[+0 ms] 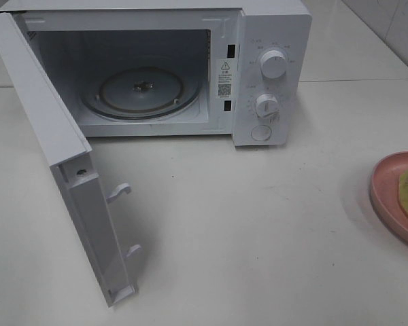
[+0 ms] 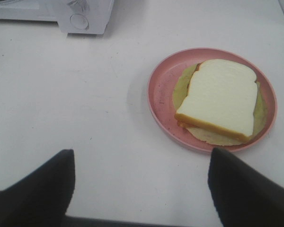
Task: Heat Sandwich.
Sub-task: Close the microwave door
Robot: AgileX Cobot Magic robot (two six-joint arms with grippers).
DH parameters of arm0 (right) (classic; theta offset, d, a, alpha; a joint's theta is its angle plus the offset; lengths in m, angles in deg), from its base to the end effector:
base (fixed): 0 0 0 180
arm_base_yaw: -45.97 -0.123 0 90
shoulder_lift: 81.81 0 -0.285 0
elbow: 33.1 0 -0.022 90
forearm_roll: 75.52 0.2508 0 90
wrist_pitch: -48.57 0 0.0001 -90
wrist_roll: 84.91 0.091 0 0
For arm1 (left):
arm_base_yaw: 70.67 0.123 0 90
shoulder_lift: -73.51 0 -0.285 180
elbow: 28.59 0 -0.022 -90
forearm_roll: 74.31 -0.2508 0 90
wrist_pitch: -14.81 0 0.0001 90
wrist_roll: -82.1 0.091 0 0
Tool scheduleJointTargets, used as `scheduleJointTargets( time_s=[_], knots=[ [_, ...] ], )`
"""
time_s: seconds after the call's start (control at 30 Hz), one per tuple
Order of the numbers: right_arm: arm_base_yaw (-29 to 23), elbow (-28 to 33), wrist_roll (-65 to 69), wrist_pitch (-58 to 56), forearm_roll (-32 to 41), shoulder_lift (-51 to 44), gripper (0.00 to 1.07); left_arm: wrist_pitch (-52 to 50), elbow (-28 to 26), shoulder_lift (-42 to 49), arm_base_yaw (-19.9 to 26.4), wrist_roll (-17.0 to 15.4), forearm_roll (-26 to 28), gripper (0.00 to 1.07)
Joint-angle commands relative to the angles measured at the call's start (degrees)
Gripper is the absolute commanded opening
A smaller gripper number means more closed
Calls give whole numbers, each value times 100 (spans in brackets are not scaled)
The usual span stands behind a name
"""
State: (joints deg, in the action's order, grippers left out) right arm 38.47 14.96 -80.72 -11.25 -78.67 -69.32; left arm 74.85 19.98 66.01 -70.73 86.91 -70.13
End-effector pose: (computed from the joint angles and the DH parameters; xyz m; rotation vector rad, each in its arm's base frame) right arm 0.0082 -0.0033 0.2811 -0.0611 2.0991 0.0564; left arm -0.0052 -0.0057 0.2785 0.0890 2.0226 -0.0346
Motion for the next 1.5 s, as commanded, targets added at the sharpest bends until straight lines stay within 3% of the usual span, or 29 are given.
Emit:
scheduleJointTargets(
  time_s=[0.03, 0.23, 1.5],
  knots=[
    [138, 17, -74, 40, 29, -218, 76, -63, 23, 115, 17, -17, 6, 98],
    [395, 17, -74, 40, 29, -642, 76, -63, 23, 115, 17, -17, 6, 98],
    [395, 17, -74, 40, 29, -642, 76, -63, 23, 109, 17, -23, 11, 98]
  ],
)
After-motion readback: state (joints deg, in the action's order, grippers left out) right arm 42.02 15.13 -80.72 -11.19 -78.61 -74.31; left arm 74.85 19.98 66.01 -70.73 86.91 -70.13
